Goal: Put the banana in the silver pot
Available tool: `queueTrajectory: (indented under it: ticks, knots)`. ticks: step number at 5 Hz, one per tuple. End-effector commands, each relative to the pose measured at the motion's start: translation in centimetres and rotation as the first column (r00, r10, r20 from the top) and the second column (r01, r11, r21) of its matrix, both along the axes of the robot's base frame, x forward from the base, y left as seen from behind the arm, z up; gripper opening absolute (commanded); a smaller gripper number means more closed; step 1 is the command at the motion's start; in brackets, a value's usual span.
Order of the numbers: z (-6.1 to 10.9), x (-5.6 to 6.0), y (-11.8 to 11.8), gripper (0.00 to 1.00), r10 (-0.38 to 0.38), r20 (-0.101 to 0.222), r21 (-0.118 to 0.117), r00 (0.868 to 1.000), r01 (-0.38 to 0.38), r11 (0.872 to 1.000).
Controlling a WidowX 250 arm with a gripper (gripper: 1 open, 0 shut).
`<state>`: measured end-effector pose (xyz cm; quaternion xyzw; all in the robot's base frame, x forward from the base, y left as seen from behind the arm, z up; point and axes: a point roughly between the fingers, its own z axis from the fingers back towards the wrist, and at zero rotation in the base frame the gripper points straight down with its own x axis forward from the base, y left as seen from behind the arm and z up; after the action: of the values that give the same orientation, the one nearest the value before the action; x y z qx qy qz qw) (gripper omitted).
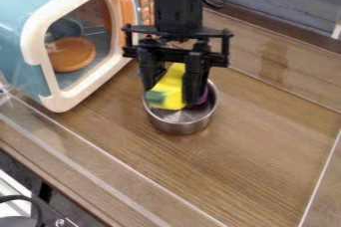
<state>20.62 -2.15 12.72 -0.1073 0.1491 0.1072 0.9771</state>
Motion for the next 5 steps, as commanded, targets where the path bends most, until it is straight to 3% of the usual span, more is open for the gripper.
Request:
queueTrajectory:
  ticks: [1,5]
  knots:
    - [1.48,0.31,0.15,0.0,-0.002,0.062,0.005,0.998,0.002,1.0]
    - [1.72,0.33,0.28,0.0,-0.015,0.055,0.004,0.998,0.015,1.0]
